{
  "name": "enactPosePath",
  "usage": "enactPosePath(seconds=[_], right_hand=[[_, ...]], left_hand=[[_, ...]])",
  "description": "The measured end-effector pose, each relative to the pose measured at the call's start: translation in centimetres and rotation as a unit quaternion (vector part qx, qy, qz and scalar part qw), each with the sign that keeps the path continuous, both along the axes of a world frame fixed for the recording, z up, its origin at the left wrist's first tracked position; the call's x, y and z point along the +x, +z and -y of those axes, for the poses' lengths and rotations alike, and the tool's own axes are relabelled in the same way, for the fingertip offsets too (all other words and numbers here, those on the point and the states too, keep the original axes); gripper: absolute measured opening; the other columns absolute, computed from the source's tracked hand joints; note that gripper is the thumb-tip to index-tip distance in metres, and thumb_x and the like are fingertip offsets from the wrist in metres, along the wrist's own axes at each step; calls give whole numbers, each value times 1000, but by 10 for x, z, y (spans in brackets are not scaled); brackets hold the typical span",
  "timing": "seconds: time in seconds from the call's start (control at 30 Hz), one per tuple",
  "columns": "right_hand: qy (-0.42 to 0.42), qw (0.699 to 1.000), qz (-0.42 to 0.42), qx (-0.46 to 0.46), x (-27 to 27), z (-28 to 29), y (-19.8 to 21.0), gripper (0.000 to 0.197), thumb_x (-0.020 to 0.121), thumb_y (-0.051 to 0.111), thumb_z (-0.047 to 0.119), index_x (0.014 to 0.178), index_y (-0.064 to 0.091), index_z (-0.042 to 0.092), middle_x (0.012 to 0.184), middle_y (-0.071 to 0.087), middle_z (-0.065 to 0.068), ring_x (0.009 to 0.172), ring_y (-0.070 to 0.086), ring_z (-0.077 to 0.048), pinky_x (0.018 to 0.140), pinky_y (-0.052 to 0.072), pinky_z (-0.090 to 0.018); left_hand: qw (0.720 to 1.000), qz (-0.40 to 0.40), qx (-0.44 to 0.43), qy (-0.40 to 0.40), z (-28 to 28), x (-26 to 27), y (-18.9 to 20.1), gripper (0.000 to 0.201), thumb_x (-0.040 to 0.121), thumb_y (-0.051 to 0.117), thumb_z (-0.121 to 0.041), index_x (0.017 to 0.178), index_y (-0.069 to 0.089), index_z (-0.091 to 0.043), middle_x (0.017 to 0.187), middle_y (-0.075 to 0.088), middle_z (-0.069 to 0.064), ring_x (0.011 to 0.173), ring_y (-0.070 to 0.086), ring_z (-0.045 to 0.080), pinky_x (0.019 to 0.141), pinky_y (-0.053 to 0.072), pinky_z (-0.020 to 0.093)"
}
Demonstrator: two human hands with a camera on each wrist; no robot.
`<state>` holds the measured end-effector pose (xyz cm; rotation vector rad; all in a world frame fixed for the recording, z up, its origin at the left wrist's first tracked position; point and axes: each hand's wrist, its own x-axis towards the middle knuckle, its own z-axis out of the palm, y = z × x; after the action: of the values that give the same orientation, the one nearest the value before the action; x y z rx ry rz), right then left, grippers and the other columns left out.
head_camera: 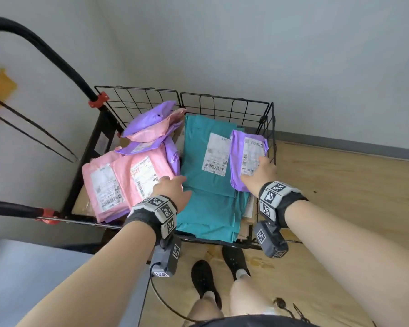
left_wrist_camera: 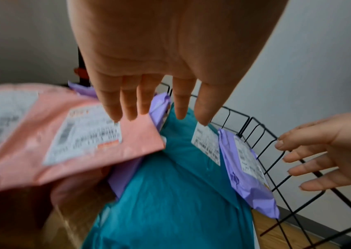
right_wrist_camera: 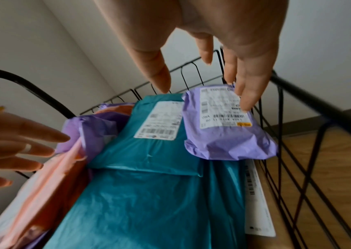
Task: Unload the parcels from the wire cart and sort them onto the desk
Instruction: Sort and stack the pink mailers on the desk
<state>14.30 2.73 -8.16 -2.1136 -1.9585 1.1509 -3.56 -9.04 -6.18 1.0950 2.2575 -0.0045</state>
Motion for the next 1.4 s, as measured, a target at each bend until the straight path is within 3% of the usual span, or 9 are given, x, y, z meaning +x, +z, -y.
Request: enactPosePath(seconds=[0.13, 0.27, 0.43, 0.53, 0.8, 1.13, 1.23, 1.33, 1.4], right_hand=[[17, 998, 31, -60, -8, -26, -25, 70, 80, 66, 29, 137, 30, 10, 128, 46, -19, 106, 56, -36, 87, 51, -39], [7, 993, 41, -113, -17, -47, -45, 83, 82, 66, 34, 144, 16, 13, 140, 35, -20, 120, 49, -38, 96, 46, -40], [12, 987, 69, -144, -23, -60, -56, 108, 75, 73, 41, 149, -1, 15, 145, 32, -20, 123, 47, -37, 99, 45, -41], [21, 987, 58, -148, -32, -58, -56, 116, 71, 77, 40, 149, -5, 14, 141, 39, -20, 117, 53, -37, 95, 48, -42], [-19, 983, 20, -179, -42, -59, -36, 102, 70, 78, 34, 142, 9, 9, 132, 40, -19, 116, 50, -40, 97, 46, -44], [-54, 977, -116, -170, -41, -40, 2, 89, 67, 77, 29, 135, 23, 7, 127, 44, -14, 110, 52, -34, 94, 46, -40], [-37, 970, -158, -179, -49, -25, 26, 82, 55, 77, 28, 120, 29, 13, 114, 49, -11, 94, 56, -31, 89, 51, -45], [6, 968, -190, -165, -60, -6, 43, 100, 37, 76, 35, 123, 28, 17, 118, 52, -14, 97, 59, -33, 86, 53, -50], [51, 972, -182, -137, -61, 10, 60, 95, 51, 77, 36, 129, 26, 15, 122, 51, -16, 103, 57, -33, 92, 51, -44]], left_hand=[[999, -10, -38, 5, -11, 7, -25, 46, 90, 52, -34, 135, 46, -35, 146, 22, 12, 131, 31, 38, 104, 35, 37], [995, -28, -94, 25, -21, 6, -41, 44, 92, 48, -37, 136, 45, -31, 155, -3, 20, 137, 19, 44, 112, 26, 39], [995, -15, -64, 73, -20, -2, -45, 37, 89, 52, -32, 111, 60, -4, 136, 32, 15, 110, 51, 38, 98, 42, 39], [993, -6, -42, 111, -14, -7, -42, 37, 90, 51, -27, 114, 57, 0, 129, 43, 12, 107, 54, 33, 93, 45, 38], [987, -21, -22, 158, -5, -10, -23, 36, 91, 42, -28, 104, 60, 1, 115, 49, 11, 105, 56, 30, 91, 47, 37], [981, -58, 46, 177, 6, 17, 38, 40, 94, 47, -20, 129, 47, -1, 138, 38, 10, 117, 52, 30, 97, 42, 37], [980, -63, 62, 178, 18, 25, 58, 42, 93, 45, -16, 133, 45, -3, 141, 37, 9, 123, 47, 27, 100, 39, 35], [976, -81, 82, 184, 37, 31, 76, 40, 94, 45, -15, 132, 45, -4, 141, 37, 7, 123, 46, 25, 98, 39, 33], [971, -101, 105, 192, 53, 34, 88, 38, 94, 45, -13, 130, 47, -4, 140, 38, 6, 121, 48, 24, 95, 41, 30]])
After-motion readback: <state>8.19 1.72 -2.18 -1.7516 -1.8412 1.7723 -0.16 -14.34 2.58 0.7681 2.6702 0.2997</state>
